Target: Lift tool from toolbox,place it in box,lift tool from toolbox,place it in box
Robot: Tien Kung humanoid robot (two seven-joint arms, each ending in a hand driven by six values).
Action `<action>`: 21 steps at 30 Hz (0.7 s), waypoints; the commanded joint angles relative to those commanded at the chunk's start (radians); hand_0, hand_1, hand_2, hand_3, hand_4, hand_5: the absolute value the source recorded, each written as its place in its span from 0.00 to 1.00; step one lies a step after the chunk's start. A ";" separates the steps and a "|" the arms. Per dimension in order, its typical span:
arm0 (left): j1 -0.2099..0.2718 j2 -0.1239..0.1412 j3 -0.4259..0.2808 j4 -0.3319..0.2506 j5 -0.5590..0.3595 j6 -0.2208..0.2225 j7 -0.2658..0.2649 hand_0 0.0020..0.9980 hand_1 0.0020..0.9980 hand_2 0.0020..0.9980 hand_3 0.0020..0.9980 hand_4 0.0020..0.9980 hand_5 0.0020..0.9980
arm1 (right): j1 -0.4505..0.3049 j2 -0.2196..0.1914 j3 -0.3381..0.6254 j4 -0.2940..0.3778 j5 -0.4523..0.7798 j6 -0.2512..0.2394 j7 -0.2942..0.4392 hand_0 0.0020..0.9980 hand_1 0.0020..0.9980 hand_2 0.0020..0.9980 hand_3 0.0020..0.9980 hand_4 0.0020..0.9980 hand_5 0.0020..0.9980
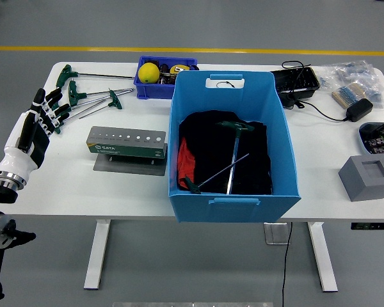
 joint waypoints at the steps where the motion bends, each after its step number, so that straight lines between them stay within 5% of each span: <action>1: 0.002 0.000 0.001 0.000 0.000 0.000 0.000 0.86 0.89 0.99 0.90 0.99 0.93 | -0.001 0.001 0.001 0.000 -0.001 0.000 0.000 0.67 0.66 0.73 0.56 0.78 0.67; 21: -0.005 0.003 0.008 0.012 -0.004 -0.001 -0.003 0.86 0.89 0.99 0.90 0.99 0.93 | -0.002 0.002 -0.015 -0.003 0.024 0.002 0.007 0.67 0.66 0.73 0.56 0.79 0.67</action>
